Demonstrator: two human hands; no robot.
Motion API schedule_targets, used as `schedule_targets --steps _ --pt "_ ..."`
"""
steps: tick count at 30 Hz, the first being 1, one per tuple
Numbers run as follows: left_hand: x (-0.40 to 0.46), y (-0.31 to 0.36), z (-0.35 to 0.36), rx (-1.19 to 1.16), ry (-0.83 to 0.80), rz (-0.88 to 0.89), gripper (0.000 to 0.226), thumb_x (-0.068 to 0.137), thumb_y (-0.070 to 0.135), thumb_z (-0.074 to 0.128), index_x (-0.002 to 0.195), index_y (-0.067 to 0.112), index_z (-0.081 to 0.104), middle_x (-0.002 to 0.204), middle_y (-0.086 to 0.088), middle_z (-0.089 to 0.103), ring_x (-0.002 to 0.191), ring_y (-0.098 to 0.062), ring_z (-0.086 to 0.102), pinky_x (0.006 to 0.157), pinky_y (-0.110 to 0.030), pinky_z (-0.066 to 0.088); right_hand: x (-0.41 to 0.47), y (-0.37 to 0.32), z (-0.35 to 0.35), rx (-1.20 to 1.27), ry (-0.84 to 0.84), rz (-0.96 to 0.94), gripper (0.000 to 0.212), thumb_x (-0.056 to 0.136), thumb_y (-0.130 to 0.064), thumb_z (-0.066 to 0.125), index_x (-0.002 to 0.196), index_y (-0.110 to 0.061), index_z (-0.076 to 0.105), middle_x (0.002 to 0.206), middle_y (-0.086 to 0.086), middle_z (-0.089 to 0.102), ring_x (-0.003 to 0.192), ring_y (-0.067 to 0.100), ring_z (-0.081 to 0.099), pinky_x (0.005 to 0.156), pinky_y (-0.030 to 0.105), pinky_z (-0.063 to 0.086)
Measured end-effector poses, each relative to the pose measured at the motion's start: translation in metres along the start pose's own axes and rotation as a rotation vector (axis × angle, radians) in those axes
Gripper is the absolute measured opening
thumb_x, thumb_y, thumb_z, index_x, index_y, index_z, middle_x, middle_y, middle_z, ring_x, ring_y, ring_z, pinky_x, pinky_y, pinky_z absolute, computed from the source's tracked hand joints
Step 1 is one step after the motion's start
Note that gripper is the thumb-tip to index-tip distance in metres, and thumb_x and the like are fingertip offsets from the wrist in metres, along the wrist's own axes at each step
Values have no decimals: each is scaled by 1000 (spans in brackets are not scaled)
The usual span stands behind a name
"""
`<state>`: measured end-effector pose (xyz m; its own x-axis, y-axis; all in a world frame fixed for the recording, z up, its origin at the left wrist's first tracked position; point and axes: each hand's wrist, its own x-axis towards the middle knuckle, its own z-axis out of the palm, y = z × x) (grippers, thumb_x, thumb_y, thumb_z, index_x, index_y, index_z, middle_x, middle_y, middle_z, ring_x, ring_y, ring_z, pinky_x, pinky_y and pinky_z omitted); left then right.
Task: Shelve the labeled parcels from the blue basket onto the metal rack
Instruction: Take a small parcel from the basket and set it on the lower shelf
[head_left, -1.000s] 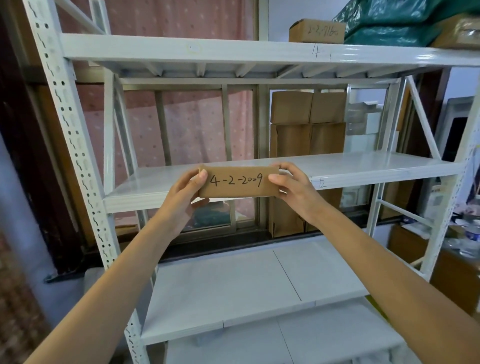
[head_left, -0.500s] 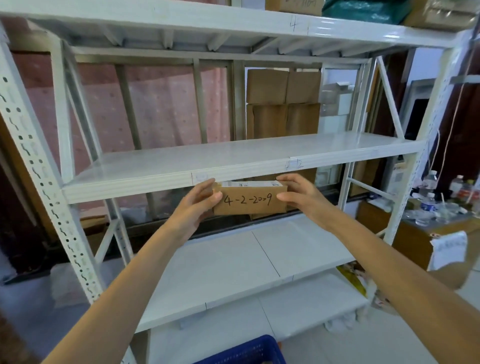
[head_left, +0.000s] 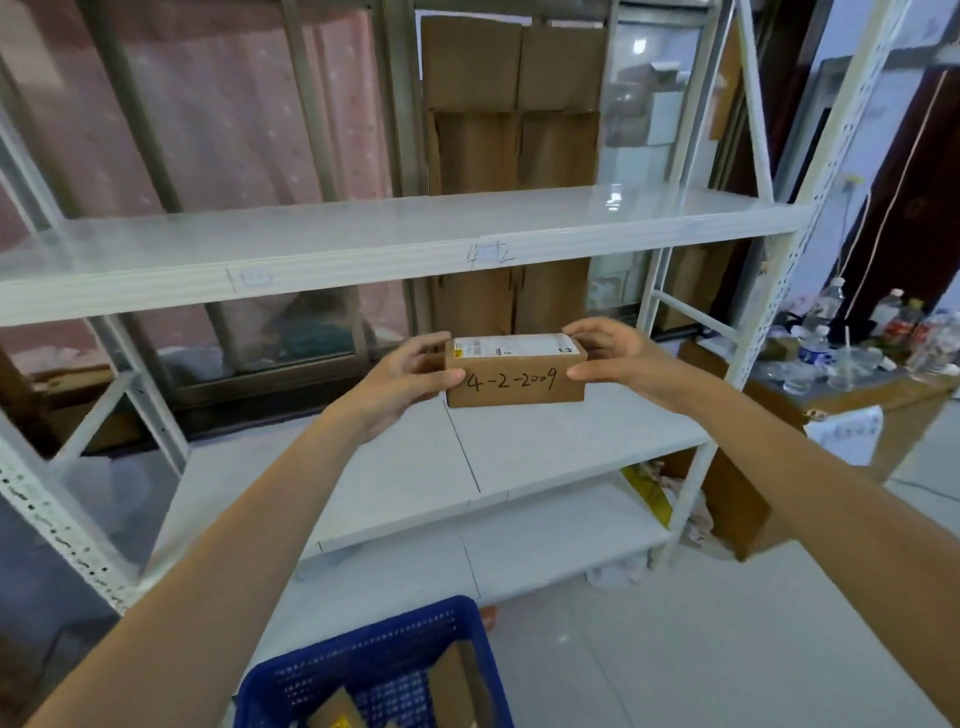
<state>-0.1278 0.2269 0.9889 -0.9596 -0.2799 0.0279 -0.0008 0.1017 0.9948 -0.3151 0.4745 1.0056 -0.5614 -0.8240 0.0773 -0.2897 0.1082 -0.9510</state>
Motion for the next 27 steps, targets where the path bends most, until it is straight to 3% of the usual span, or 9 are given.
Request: schedule_targets --steps 6,11,18,27 --pt "52 -26 74 -16 42 -42 75 66 23 83 133 28 48 138 -5 51 129 -21 48 111 -43 38 1 54 -79 -41 -67 47 59 73 -18 80 125 -21 54 136 3 54 127 23 51 109 47 42" --pt "78 -43 100 10 50 -111 80 64 30 86 133 35 45 132 7 53 128 -17 48 110 -38 36 16 82 -113 -64 -138 74 56 79 -13 77 129 -21 52 136 -2 53 128 18 49 104 34 45" --pt "108 -67 91 -6 111 -188 98 59 31 86 143 26 37 139 0 47 130 -21 45 113 -41 34 62 107 -114 -102 -191 122 57 79 -13 78 129 -21 51 138 1 51 126 20 50 109 42 42" --pt "162 -128 54 -61 126 -251 86 67 21 82 141 29 39 139 1 50 129 -22 45 111 -37 38 137 158 -93 -143 -220 160 55 77 -9 80 124 -21 55 136 3 53 123 22 54 105 41 47"
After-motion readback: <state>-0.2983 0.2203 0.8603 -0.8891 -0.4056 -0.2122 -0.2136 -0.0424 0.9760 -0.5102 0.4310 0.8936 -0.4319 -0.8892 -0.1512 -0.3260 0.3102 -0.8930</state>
